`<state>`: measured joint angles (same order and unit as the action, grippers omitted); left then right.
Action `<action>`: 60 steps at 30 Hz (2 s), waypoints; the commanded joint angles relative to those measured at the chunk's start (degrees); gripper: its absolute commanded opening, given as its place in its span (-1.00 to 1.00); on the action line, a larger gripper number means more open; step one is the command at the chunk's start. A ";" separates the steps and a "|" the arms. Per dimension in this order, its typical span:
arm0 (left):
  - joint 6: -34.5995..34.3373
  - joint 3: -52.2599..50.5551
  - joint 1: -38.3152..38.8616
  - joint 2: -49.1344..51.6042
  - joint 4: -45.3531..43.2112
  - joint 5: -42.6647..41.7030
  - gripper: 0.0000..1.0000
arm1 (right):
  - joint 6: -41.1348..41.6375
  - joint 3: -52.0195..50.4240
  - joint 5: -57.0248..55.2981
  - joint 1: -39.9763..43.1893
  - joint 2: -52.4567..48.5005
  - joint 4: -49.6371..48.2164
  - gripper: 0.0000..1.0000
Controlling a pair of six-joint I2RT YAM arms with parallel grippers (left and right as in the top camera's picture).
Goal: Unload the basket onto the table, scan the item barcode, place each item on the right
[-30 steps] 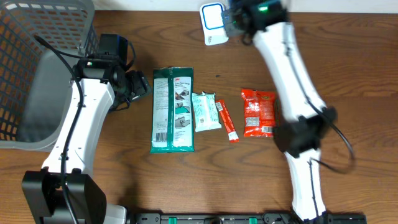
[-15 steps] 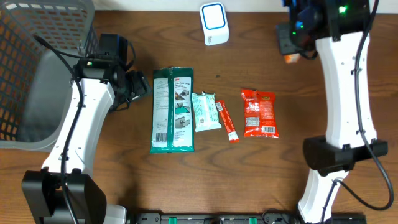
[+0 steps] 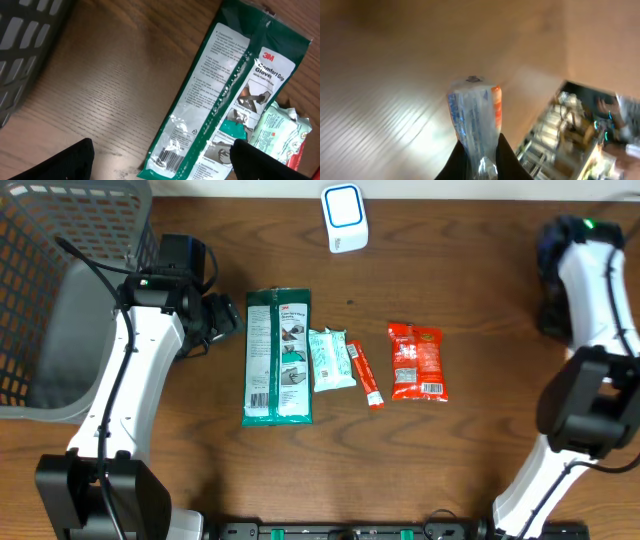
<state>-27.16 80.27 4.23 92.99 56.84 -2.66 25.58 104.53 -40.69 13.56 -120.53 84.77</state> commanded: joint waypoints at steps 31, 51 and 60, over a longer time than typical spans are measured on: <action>0.13 0.20 -0.09 -0.39 0.33 0.72 0.75 | 0.83 -22.95 14.73 12.59 0.15 -35.10 0.10; 0.13 0.20 -0.09 -0.39 0.33 0.72 0.75 | -27.45 -12.20 73.33 11.72 0.31 -22.93 0.29; 0.13 0.20 -0.09 -0.39 0.33 0.72 0.76 | -28.48 -18.67 73.75 3.39 0.31 -24.09 0.29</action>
<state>-27.16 80.27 4.23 92.99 56.84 -2.66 -0.71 88.55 29.26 19.84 -120.49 61.25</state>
